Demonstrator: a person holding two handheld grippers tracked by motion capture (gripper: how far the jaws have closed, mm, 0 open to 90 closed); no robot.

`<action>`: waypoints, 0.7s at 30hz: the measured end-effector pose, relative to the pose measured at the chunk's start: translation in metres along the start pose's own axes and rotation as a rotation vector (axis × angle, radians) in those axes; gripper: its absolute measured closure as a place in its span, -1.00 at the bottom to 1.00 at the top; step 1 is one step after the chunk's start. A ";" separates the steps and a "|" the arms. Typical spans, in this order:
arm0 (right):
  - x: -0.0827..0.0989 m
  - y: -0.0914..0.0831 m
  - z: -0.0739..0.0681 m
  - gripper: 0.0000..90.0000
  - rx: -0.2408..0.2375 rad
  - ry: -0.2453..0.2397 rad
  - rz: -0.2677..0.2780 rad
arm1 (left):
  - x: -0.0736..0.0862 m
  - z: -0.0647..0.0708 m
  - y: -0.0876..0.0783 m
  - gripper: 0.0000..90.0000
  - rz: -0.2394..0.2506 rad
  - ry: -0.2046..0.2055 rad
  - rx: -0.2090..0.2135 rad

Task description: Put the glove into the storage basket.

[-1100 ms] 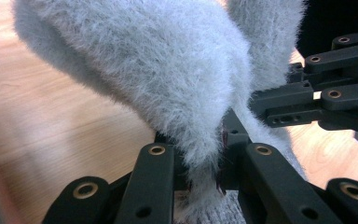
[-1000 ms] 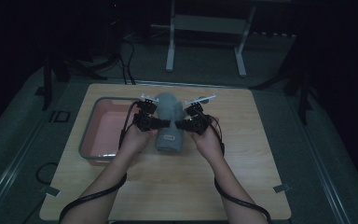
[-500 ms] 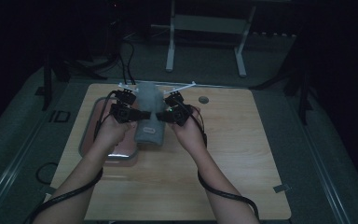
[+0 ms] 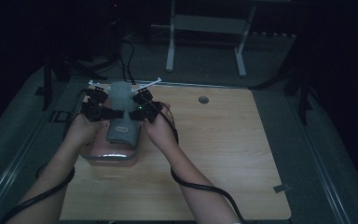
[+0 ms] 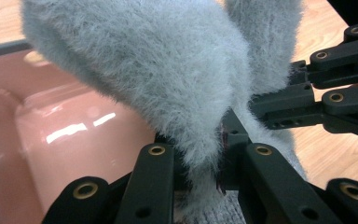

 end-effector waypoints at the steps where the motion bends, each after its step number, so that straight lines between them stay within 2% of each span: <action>1: 0.000 0.005 -0.001 0.80 0.000 -0.001 -0.006 | 0.003 -0.004 0.002 0.78 -0.007 -0.007 -0.005; 6: 0.006 0.036 0.000 0.80 0.007 0.009 -0.057 | 0.020 -0.017 0.021 0.78 -0.048 0.000 -0.036; 9: 0.012 0.051 0.005 0.80 0.006 0.016 -0.079 | 0.028 -0.024 0.033 0.78 -0.063 -0.025 -0.031; 12: 0.018 0.064 0.010 0.80 0.029 0.026 -0.118 | 0.037 -0.025 0.049 0.77 -0.082 -0.045 -0.024; 16: 0.029 0.079 0.020 0.80 0.049 0.048 -0.173 | 0.047 -0.023 0.068 0.77 -0.120 -0.028 -0.034; 21: 0.039 0.093 0.029 0.80 0.075 0.055 -0.232 | 0.056 -0.023 0.086 0.77 -0.151 -0.046 -0.025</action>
Point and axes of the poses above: each handheld gripper's, and its own axes: y roughly forward along the jaws, x roughly out of its underside, z roughly to its right, the point moved 6 cm from there along y, roughly forward along the jaws, and after that the axes turned 13 degrees about -x, right-handed, at the moved point
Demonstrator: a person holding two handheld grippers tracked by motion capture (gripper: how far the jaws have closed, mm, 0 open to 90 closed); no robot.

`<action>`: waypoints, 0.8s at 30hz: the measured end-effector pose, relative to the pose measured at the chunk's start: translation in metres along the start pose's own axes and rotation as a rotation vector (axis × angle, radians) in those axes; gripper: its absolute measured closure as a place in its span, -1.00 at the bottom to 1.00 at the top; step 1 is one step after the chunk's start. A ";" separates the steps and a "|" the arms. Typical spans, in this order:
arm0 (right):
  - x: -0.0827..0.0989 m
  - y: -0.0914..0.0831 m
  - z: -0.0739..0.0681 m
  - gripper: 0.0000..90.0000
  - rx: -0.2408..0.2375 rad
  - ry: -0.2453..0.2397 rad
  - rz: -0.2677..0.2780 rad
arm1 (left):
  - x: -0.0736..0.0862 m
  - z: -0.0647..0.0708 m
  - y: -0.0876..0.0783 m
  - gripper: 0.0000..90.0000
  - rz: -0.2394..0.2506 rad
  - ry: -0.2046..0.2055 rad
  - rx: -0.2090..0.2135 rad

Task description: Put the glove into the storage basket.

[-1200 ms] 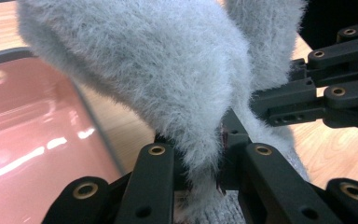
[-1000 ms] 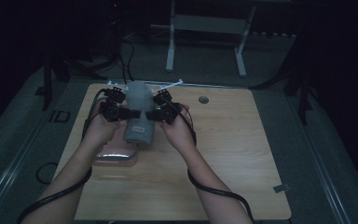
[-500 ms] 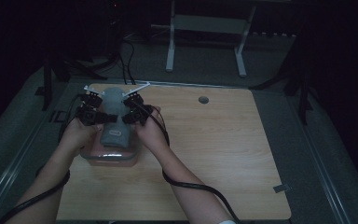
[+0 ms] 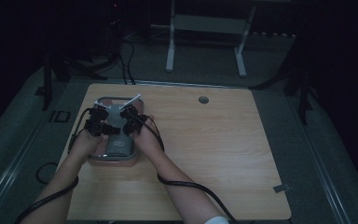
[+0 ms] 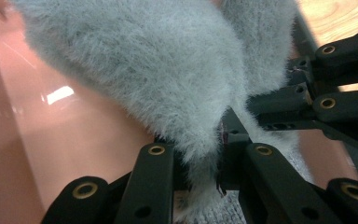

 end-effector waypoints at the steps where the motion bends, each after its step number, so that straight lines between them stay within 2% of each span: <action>1: 0.001 0.003 0.001 0.80 0.008 -0.001 -0.012 | 0.001 0.000 0.003 0.77 -0.003 0.001 0.003; 5: 0.004 0.010 0.005 0.78 0.043 -0.005 -0.044 | 0.004 0.000 0.013 0.77 -0.030 -0.011 0.010; 7: 0.004 0.012 0.006 0.76 0.040 -0.001 -0.049 | 0.003 0.000 0.014 0.75 -0.035 -0.010 0.005; 10: 0.004 0.013 0.006 0.68 0.051 -0.019 -0.063 | 0.003 -0.001 0.014 0.64 -0.044 -0.019 -0.012; 13: 0.003 0.012 0.006 0.55 0.060 -0.036 -0.065 | 0.003 -0.005 0.012 0.44 -0.030 -0.037 -0.030; 15: 0.001 0.009 0.005 0.45 0.056 -0.054 -0.053 | 0.002 -0.009 0.008 0.32 0.003 -0.061 -0.017; 17: -0.001 0.005 0.004 0.28 0.043 -0.074 -0.039 | 0.000 -0.011 0.003 0.22 0.034 -0.069 -0.020; 18: -0.002 0.003 0.004 0.19 0.042 -0.082 -0.031 | 0.000 -0.011 0.003 0.21 0.034 -0.069 -0.020; 20: -0.003 -0.002 0.005 0.07 0.024 -0.086 -0.022 | -0.002 -0.010 -0.006 0.08 0.072 -0.041 -0.017; 22: -0.005 -0.010 0.006 0.00 0.012 -0.093 0.006 | -0.003 -0.008 -0.013 0.07 0.103 -0.006 -0.013; 24: -0.007 -0.018 0.006 -0.10 0.007 -0.100 0.029 | -0.003 -0.008 -0.020 -0.10 0.117 -0.014 -0.021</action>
Point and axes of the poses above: each handheld gripper's, and its own axes: y roughly forward along the jaws, x roughly out of its underside, z roughly to its right, the point moved 6 cm from there along y, roughly forward along the jaws, and after that the axes turned 13 degrees about -x, right-handed, at the moved point
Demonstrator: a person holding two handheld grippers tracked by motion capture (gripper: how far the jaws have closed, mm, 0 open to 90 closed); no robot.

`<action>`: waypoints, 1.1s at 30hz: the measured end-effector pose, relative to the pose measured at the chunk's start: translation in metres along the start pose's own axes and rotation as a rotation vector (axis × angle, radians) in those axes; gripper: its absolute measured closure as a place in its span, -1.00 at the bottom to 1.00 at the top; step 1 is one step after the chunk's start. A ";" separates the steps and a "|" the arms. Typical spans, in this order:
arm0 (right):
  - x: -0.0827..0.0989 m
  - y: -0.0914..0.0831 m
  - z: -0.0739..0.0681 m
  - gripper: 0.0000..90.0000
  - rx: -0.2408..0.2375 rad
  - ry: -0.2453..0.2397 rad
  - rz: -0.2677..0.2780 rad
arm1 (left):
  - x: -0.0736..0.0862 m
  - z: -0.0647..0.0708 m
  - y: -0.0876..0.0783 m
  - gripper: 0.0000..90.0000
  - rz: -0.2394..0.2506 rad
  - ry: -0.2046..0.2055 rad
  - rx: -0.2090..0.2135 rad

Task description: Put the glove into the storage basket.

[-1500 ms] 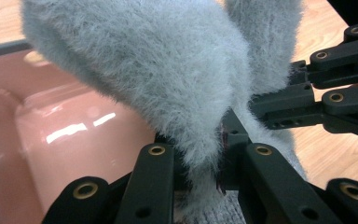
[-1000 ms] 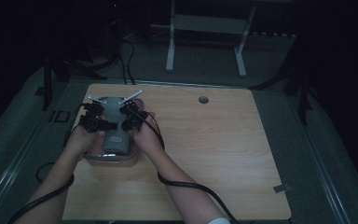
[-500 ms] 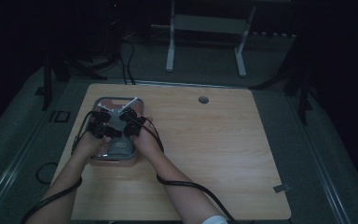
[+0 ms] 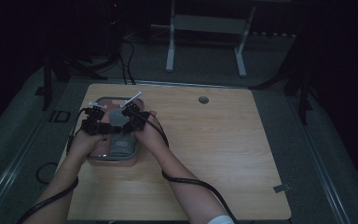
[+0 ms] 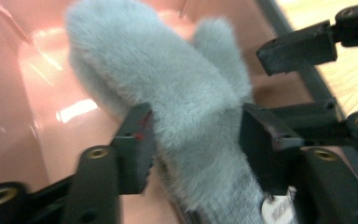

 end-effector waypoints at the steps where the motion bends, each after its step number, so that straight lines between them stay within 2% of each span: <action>1: -0.001 -0.003 0.000 -0.17 0.001 -0.014 0.010 | -0.001 -0.001 -0.003 -0.22 0.016 -0.005 -0.009; 5: -0.002 -0.017 -0.001 -0.35 -0.020 -0.026 0.048 | -0.001 -0.003 -0.013 -0.52 0.055 -0.020 -0.040; 6: -0.002 -0.021 -0.002 -0.39 -0.030 -0.030 0.056 | 0.000 -0.002 -0.016 -0.64 0.072 -0.022 -0.031; 7: -0.001 -0.024 -0.004 -0.45 -0.045 -0.038 0.057 | 0.001 -0.002 -0.018 -0.66 0.081 -0.017 -0.029; 10: 0.003 -0.030 -0.007 -0.52 -0.059 -0.068 0.056 | 0.005 0.001 -0.025 -0.66 0.112 0.018 -0.031; 13: 0.007 -0.036 -0.009 -0.55 -0.050 -0.107 0.060 | 0.010 0.005 -0.033 -0.66 0.135 0.023 -0.009; 15: 0.010 -0.038 -0.010 -0.57 -0.053 -0.119 0.063 | 0.012 0.006 -0.036 -0.66 0.145 0.033 -0.012; 16: 0.012 -0.040 -0.011 -0.57 -0.051 -0.131 0.066 | 0.017 0.009 -0.040 -0.66 0.162 0.060 -0.027; 20: 0.018 -0.043 -0.013 -0.58 -0.059 -0.143 0.069 | 0.025 0.013 -0.046 -0.66 0.169 0.080 -0.021; 21: 0.020 -0.044 -0.013 -0.58 -0.050 -0.150 0.070 | 0.031 0.017 -0.048 -0.66 0.168 0.094 -0.013; 22: 0.024 -0.044 -0.014 -0.58 -0.062 -0.155 0.064 | 0.034 0.018 -0.049 -0.66 0.170 0.102 -0.014; 24: 0.030 -0.045 -0.016 -0.58 -0.064 -0.165 0.057 | 0.040 0.022 -0.053 -0.66 0.185 0.084 0.010; 28: 0.041 -0.045 -0.018 -0.58 -0.068 -0.186 0.059 | 0.051 0.028 -0.059 -0.66 0.207 0.077 0.046; 31: 0.050 -0.045 -0.018 -0.59 -0.071 -0.200 0.055 | 0.059 0.033 -0.064 -0.66 0.219 0.088 0.060; 33: 0.056 -0.045 -0.018 -0.59 -0.068 -0.203 0.062 | 0.064 0.037 -0.065 -0.66 0.230 0.110 0.081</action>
Point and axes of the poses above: each handheld gripper's, and its own axes: y roughly forward along the jaws, x roughly out of its underside, z roughly to its right, the point moved 6 cm from there along y, roughly forward along the jaws, and after that the axes turned 13 degrees about -x, right-handed, at the moved point
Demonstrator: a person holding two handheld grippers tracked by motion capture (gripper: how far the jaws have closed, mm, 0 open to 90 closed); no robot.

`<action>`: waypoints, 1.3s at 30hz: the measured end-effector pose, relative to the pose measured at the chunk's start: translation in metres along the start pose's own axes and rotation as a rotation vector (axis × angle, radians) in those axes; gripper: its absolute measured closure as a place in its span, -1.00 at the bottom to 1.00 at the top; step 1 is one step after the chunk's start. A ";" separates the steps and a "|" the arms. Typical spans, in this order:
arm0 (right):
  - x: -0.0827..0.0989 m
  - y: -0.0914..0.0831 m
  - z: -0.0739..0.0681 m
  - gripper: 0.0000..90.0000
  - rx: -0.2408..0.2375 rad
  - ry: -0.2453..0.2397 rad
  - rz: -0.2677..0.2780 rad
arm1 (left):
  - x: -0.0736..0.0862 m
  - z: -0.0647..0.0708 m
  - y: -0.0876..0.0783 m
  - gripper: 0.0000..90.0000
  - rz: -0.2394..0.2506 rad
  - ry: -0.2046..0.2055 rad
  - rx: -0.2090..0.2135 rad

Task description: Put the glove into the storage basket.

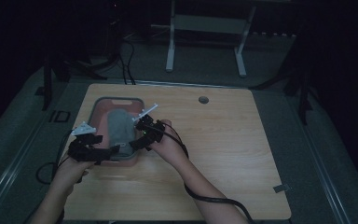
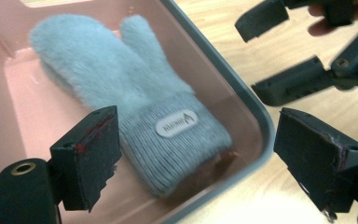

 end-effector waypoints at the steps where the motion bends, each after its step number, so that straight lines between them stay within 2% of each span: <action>1: 0.003 -0.001 0.000 -0.59 0.001 0.006 0.005 | 0.002 0.002 -0.001 -0.66 -0.003 0.003 0.016; 3: 0.008 -0.001 -0.001 -0.59 0.000 0.005 0.011 | 0.005 0.005 -0.003 -0.66 0.014 0.005 0.035; 7: 0.022 -0.002 -0.002 -0.60 -0.006 0.002 0.018 | 0.014 0.009 -0.007 -0.66 0.037 0.018 0.025; 16: 0.047 0.002 0.001 -0.61 -0.003 -0.002 0.003 | 0.037 0.022 -0.006 -0.67 0.036 0.054 0.041; 17: 0.049 0.003 0.001 -0.63 -0.002 -0.007 0.001 | 0.041 0.025 -0.005 -0.67 0.082 0.087 0.021; 18: 0.051 0.005 0.001 -0.65 -0.003 -0.009 0.002 | 0.042 0.026 -0.006 -0.68 0.093 0.093 0.012; 20: 0.055 0.007 0.001 -0.65 -0.006 -0.013 0.003 | 0.042 0.034 -0.011 -0.68 0.132 0.083 0.036; 23: 0.060 0.010 0.000 -0.65 -0.019 -0.015 0.020 | 0.043 0.041 -0.014 -0.68 0.145 0.101 0.043; 24: 0.062 0.011 0.000 -0.65 -0.023 -0.013 0.020 | 0.046 0.048 -0.014 -0.68 0.154 0.106 0.063; 27: 0.067 0.015 -0.001 -0.66 -0.036 -0.009 0.019 | 0.054 0.055 -0.012 -0.68 0.131 0.124 0.077; 30: 0.071 0.016 0.000 -0.66 -0.038 -0.005 0.017 | 0.062 0.060 -0.009 -0.68 0.125 0.124 0.084; 35: 0.079 0.019 0.002 -0.66 -0.041 0.005 0.009 | 0.075 0.061 -0.002 -0.68 0.090 0.125 0.092; 39: 0.085 0.022 0.005 -0.66 -0.043 0.005 0.006 | 0.083 0.057 0.004 -0.68 0.077 0.123 0.076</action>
Point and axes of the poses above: each handheld gripper's, and its own axes: y roughly forward along the jaws, x roughly out of its underside, z roughly to its right, the point moved 6 cm from there along y, roughly forward along the jaws, and after that the axes turned 13 degrees about -x, right-handed, at the moved point
